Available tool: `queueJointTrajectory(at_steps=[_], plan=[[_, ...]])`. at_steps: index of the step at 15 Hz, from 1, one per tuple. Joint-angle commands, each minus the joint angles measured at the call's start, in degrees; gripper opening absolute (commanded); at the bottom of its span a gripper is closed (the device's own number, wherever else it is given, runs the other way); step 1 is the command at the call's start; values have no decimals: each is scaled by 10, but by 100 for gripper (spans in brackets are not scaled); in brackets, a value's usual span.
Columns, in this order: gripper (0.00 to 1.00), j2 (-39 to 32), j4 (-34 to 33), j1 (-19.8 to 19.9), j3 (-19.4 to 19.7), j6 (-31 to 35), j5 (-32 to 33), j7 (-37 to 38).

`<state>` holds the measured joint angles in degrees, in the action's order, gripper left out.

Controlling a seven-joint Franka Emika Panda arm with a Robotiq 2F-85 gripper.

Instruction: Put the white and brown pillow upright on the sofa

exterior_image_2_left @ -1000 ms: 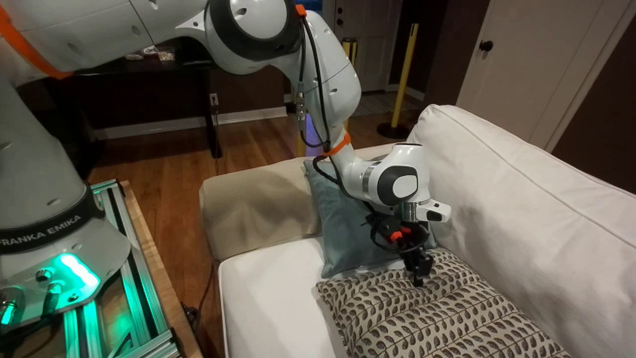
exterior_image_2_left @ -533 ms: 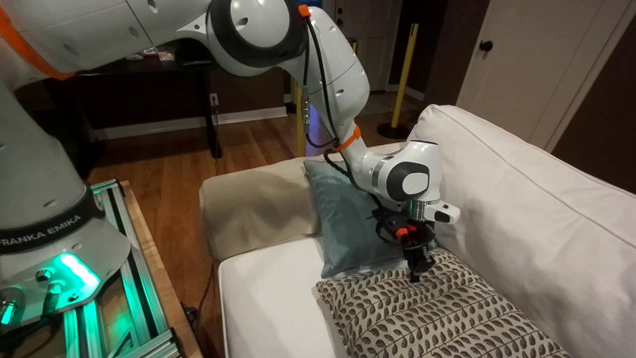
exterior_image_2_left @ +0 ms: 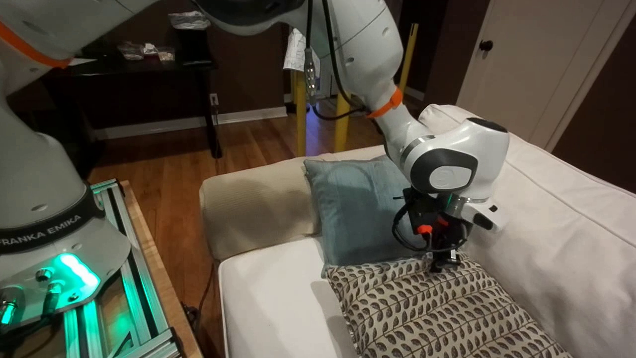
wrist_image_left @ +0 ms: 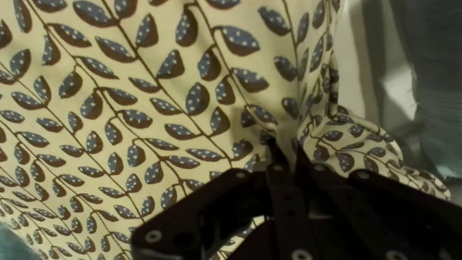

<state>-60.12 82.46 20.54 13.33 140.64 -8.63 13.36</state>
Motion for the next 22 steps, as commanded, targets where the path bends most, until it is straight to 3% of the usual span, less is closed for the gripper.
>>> queueJointTrajectory(at_steps=[1,7,13,19,22], plan=[[2,125,109,59,-40,-1,-65,-46],[2,273,231,122,-50,-12,-179,-75],[2,380,291,137,-63,-10,-319,-86],[2,389,267,110,-27,-79,-428,-9],[2,367,251,98,-7,-72,-464,48]])
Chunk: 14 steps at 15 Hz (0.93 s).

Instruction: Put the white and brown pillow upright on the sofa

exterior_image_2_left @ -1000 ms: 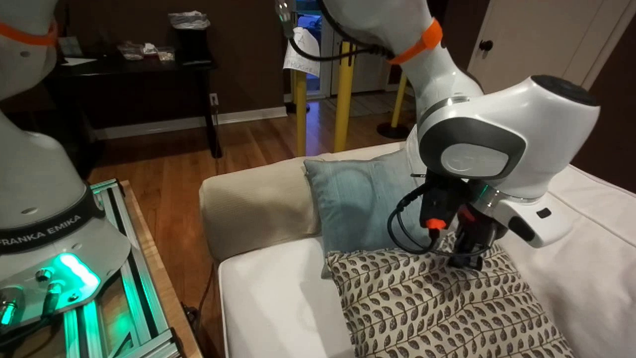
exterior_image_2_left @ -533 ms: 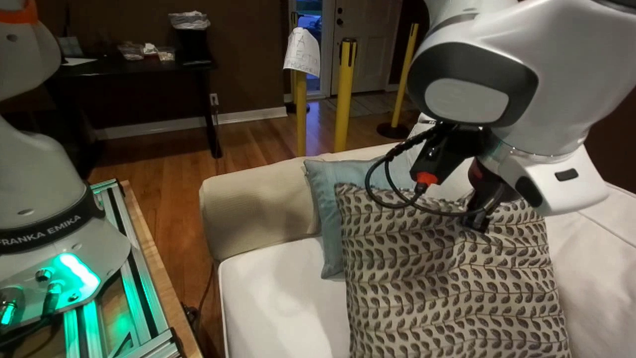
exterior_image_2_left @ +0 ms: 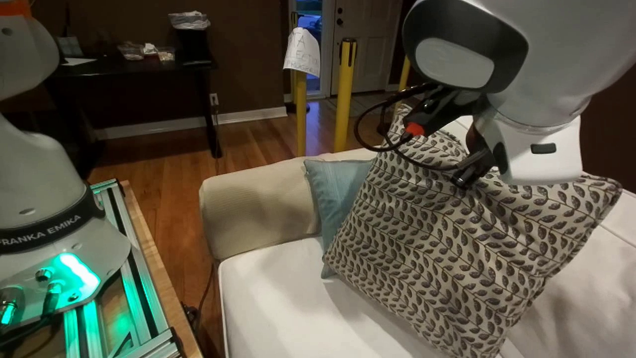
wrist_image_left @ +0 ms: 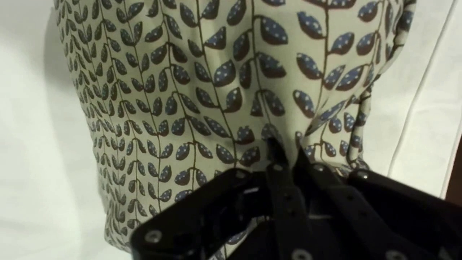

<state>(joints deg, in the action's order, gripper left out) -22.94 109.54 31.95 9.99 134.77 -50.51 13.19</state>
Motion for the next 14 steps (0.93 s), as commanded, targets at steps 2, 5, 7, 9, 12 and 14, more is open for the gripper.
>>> queueJointTrajectory(at_steps=[2,5,7,9,12,14], plan=[[2,-21,-32,-21,29,13,-88,57],[2,-56,-62,-27,29,45,-139,45],[2,-83,-88,-28,24,49,-163,39],[2,-115,-118,-34,23,51,-175,49],[2,-162,-161,-43,21,60,-196,80],[2,-191,-187,-52,23,61,-196,107]])
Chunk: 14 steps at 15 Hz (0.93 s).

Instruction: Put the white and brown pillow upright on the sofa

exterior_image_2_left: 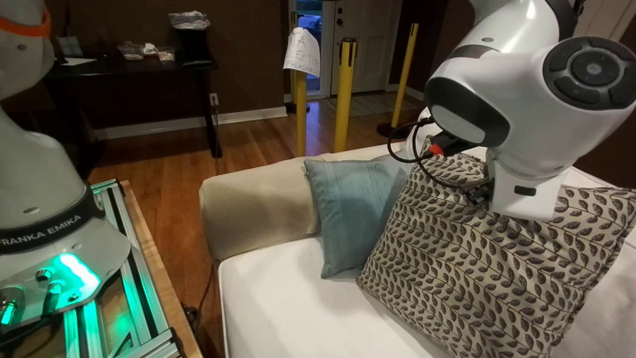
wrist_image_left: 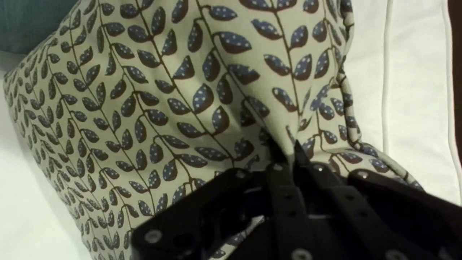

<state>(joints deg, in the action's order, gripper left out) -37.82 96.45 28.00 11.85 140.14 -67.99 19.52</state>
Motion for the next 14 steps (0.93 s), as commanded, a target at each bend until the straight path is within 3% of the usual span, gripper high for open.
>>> queueJointTrajectory(at_steps=[1,2,5,11,14], plan=[[32,-55,-68,-16,6,2,-13,57],[33,-66,-79,-20,7,10,-12,69],[54,-46,-69,-22,4,-10,4,35],[99,92,97,-71,32,-17,128,-58],[100,145,184,-113,37,15,207,-62]])
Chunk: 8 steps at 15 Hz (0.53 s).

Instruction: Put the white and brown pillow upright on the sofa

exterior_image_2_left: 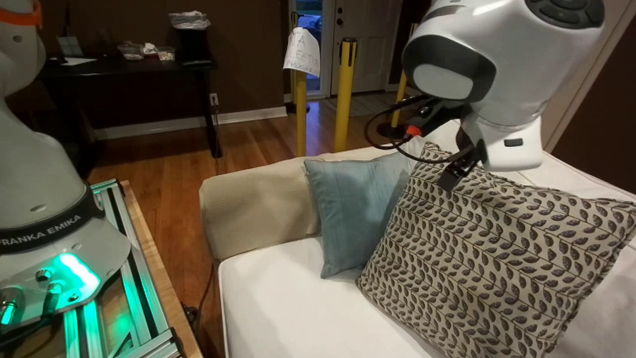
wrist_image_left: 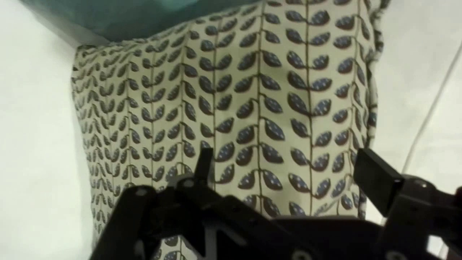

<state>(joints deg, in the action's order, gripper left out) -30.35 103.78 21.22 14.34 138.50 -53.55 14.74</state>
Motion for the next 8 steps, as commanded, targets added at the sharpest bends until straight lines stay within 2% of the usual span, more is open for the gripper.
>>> queueJointTrajectory(at_steps=[1,4,8], plan=[[100,87,140,-58,11,39,88,-14],[100,120,229,-110,9,101,177,22],[100,145,310,-170,25,158,353,106]])
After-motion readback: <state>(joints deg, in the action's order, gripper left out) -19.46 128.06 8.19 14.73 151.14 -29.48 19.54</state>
